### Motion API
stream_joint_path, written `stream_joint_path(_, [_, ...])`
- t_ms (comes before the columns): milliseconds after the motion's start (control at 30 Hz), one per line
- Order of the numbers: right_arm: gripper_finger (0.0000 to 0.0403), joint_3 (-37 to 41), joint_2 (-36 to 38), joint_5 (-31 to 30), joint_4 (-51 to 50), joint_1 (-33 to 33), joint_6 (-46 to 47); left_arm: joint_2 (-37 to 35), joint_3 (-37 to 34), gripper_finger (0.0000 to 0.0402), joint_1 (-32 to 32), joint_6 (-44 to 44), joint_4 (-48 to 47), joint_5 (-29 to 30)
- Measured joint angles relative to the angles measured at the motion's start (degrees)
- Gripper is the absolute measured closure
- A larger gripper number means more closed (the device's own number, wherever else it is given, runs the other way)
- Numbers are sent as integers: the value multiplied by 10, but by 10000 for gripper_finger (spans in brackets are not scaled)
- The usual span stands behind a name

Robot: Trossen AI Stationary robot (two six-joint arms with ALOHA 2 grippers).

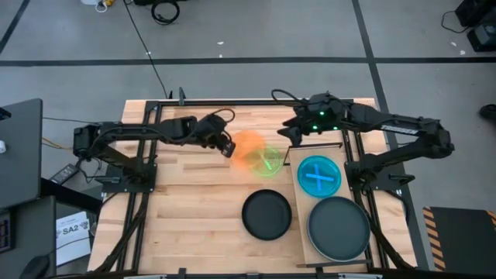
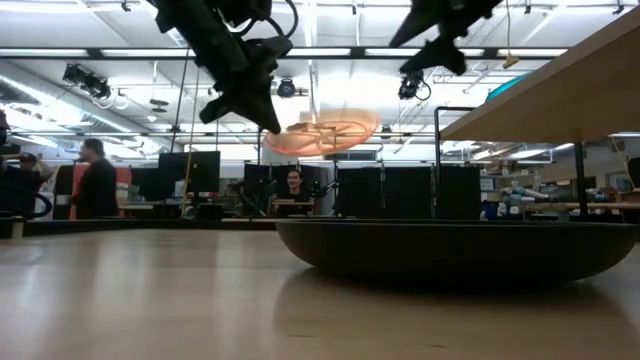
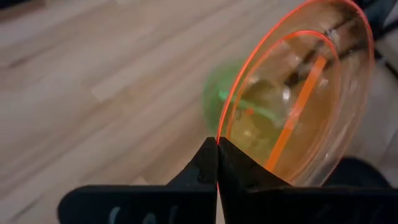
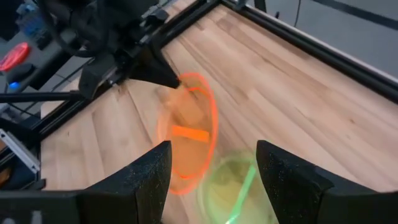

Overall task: Place and stack plates onto a shelf
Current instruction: Stack the orange plate on top of the blue plate on the shelf

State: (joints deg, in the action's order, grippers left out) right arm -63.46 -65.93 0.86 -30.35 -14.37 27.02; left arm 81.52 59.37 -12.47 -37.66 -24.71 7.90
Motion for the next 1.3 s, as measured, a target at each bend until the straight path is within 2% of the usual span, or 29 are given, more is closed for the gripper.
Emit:
stream_joint_path(267, [163, 0, -70, 0, 85, -10, -13, 0, 0, 400, -33, -3, 60, 0])
stream_joint_path(600, [172, 0, -118, -7, 89, -27, -13, 0, 0, 400, -45, -4, 76, 0])
stream_joint_path(733, [193, 0, -120, -29, 89, -27, -17, 0, 0, 400, -45, -4, 76, 0])
stream_joint_path(1300, [303, 0, -127, -28, 88, -27, -17, 0, 0, 400, -45, -5, 77, 0])
